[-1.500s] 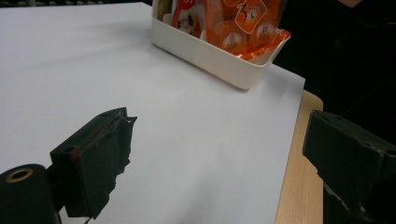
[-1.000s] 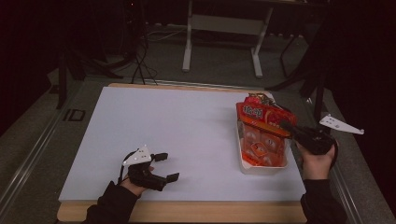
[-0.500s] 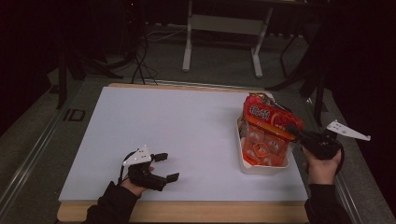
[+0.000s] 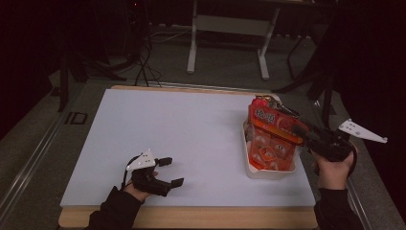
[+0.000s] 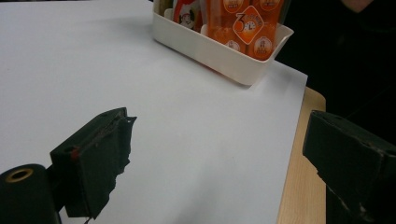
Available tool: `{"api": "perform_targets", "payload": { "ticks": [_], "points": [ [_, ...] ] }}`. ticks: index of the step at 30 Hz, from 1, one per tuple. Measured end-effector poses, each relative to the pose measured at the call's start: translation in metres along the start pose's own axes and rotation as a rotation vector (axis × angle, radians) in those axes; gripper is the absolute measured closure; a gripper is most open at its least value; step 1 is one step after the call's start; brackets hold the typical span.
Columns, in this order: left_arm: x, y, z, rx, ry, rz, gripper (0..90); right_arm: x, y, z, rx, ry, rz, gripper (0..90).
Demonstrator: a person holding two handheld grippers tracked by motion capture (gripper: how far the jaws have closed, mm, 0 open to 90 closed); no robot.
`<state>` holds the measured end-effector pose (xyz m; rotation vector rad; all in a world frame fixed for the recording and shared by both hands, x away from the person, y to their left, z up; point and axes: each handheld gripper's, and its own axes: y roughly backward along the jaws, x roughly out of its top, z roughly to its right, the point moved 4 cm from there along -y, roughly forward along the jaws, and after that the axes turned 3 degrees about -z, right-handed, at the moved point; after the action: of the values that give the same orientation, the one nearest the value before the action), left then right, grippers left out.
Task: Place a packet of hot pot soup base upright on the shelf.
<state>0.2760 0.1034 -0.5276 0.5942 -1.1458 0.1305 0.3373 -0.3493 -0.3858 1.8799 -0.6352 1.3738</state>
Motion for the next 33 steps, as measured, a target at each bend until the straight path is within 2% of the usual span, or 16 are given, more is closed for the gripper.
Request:
{"api": "perform_targets", "payload": {
  "ticks": [1,6,11,16,20,24,25,28,31,33],
  "points": [
    [0.0,0.0,0.0,0.001,-0.001,-0.001,8.3,0.008,0.004,-0.007,0.01,0.024,0.014,45.9],
    [0.0,0.0,0.0,0.001,-0.006,-0.002,8.3,0.025,0.01,-0.027,0.033,0.071,0.033,32.7],
    [0.0,0.0,0.0,0.001,-0.003,-0.002,8.3,0.037,0.011,-0.049,0.054,0.12,0.049,23.8],
    [0.0,0.0,0.001,0.001,-0.008,-0.003,8.3,0.042,0.008,-0.071,0.122,0.141,0.049,18.8],
    [-0.001,0.001,0.0,0.002,-0.009,-0.004,8.3,0.035,-0.002,-0.088,0.182,0.146,0.019,15.1],
    [-0.001,0.001,0.0,0.004,-0.008,-0.004,8.3,0.019,-0.014,-0.102,0.251,0.154,-0.02,11.7],
    [-0.001,0.001,0.0,0.004,-0.008,-0.004,8.3,0.019,-0.014,-0.102,0.251,0.154,-0.02,11.7],
    [-0.002,0.002,0.0,0.003,-0.005,-0.002,8.3,0.004,-0.028,-0.11,0.291,0.153,-0.067,11.5],
    [-0.002,0.002,0.0,0.004,-0.01,-0.003,8.2,-0.004,-0.036,-0.115,0.325,0.129,-0.074,11.6],
    [-0.001,0.002,0.0,0.006,-0.01,-0.001,8.3,-0.01,-0.041,-0.116,0.326,0.14,-0.075,11.6]
  ]
}}
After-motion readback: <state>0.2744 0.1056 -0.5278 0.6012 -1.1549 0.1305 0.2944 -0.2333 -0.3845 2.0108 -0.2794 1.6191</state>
